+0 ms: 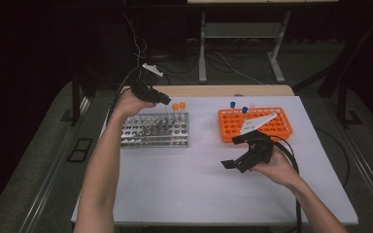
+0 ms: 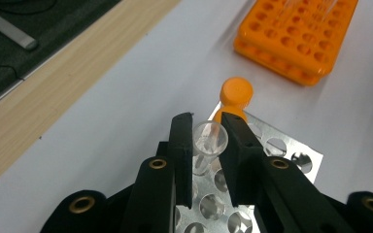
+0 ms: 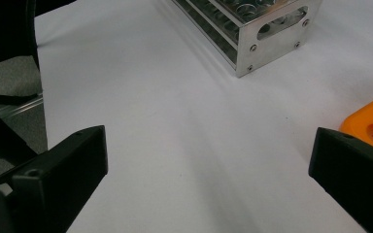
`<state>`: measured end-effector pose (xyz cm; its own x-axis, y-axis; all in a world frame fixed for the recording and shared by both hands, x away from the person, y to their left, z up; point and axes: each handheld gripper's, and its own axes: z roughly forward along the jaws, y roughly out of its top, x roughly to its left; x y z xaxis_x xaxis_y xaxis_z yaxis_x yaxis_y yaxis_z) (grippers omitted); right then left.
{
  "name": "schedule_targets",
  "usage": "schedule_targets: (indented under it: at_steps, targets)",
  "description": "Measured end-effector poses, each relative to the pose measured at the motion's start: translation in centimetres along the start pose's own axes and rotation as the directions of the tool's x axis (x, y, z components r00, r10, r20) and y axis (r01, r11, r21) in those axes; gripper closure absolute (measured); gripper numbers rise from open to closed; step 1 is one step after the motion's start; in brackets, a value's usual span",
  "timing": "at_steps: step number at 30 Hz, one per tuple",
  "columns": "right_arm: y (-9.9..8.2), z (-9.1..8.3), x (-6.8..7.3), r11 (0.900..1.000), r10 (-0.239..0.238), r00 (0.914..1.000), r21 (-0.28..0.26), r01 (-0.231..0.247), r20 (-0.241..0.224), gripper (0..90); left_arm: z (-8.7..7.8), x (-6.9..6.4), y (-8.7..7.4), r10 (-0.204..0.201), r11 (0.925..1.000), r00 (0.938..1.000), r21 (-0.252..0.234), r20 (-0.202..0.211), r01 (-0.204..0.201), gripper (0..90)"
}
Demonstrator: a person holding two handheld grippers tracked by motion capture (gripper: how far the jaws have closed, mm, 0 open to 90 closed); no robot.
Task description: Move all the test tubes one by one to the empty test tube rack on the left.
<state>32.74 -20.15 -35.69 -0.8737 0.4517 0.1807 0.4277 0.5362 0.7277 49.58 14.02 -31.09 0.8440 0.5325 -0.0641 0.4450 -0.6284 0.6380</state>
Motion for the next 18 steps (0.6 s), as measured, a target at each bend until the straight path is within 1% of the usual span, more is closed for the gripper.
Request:
schedule_targets:
  at_steps: [3,9,12,14,18]
  targets:
    - [-0.1,0.0,0.0,1.0,0.003,1.0,-0.003,-0.003,-0.001,0.1,0.6,-0.1,0.0,0.008,0.9996,1.0,0.027,0.005,-0.008,74.3]
    - [-0.2,0.0,0.0,1.0,0.001,1.0,-0.007,-0.001,-0.006,0.1,1.2,-0.2,0.0,0.01,0.9986,0.9999,0.052,0.009,-0.011,74.0]
    - [-0.4,0.0,-0.1,0.9999,0.008,0.9999,-0.01,-0.008,-0.007,0.1,1.4,-0.1,-0.2,-0.007,0.9985,0.9996,0.055,0.027,0.006,72.3]
    - [-0.5,0.0,-0.2,0.9999,0.007,1.0,-0.011,-0.007,-0.006,0.1,1.3,0.0,-0.2,-0.029,0.9986,0.9988,0.045,0.039,0.027,66.7]
    - [-0.6,0.0,-0.3,0.9998,0.011,0.9999,-0.013,-0.011,-0.004,0.1,0.9,-0.1,-0.2,-0.048,0.9985,0.9974,0.031,0.054,0.046,60.7]
